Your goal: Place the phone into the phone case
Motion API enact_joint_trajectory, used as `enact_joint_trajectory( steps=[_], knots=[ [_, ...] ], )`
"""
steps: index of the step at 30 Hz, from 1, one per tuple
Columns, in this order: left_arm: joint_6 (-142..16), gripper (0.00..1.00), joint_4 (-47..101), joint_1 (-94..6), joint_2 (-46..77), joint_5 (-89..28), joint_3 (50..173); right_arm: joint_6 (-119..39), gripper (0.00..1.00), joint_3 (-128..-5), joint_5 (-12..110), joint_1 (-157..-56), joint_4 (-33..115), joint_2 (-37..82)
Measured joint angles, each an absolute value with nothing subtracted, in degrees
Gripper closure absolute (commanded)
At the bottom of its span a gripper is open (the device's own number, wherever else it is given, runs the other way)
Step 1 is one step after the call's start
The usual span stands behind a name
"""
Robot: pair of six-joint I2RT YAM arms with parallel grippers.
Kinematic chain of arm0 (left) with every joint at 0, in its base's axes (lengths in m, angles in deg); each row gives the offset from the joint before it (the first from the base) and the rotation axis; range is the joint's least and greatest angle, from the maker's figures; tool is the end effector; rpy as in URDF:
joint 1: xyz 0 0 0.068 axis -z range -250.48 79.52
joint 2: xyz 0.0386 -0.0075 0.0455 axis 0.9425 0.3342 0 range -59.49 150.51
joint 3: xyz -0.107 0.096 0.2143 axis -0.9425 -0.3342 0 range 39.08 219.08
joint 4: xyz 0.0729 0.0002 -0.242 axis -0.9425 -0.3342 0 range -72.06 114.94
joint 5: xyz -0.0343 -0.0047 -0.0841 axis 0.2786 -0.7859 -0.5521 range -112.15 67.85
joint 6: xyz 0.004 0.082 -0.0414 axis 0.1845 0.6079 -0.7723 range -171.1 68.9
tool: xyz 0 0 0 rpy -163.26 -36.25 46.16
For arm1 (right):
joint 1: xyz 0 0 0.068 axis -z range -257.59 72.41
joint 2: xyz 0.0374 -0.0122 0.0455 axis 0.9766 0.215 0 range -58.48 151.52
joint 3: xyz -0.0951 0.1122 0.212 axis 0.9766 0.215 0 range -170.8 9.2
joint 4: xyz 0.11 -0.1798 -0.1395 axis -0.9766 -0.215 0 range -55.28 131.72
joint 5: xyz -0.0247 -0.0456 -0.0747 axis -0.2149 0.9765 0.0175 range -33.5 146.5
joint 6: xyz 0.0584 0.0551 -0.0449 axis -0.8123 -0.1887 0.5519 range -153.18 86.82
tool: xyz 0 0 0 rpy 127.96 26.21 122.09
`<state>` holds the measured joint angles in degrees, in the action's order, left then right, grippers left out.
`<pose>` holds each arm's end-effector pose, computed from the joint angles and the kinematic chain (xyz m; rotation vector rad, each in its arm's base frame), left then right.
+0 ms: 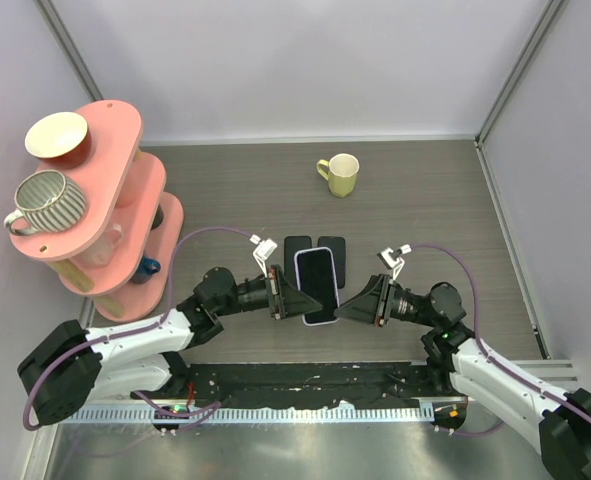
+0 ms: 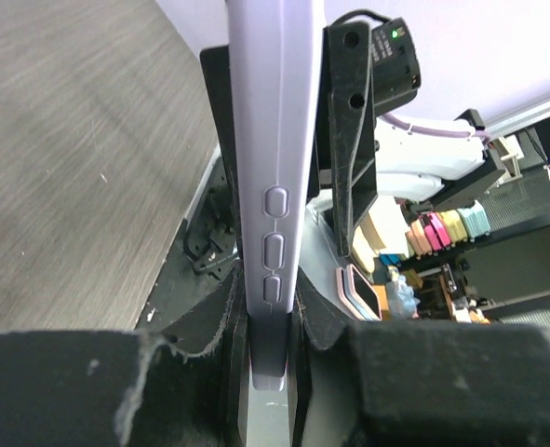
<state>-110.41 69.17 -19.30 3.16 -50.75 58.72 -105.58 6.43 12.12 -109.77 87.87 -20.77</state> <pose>0.1357 -0.2316 0.2207 0.3480 1.8722 -1.8145 0.1227 0.1455 0.2057 -0.1963 1.7775 1.9425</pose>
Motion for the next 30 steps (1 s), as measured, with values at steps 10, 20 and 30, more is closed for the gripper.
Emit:
enact_joint_trajectory(
  steps=[10, 20, 30],
  knots=[
    [-108.71, 1.00, 66.31, -19.39, 0.59, -48.15, 58.72, -105.08, 0.54, 6.43, 12.32, -110.60, 88.02, -18.95],
    [-110.24, 1.00, 65.83, -19.60, 1.04, -47.82, 58.43, -102.96, 0.97, 6.91, 14.74, -113.49, 91.70, -13.33],
    [-107.29, 1.00, 62.13, -19.52, -1.05, -48.17, 58.45, -100.49, 0.39, 6.98, 18.11, -115.06, 85.18, -18.60]
  ],
)
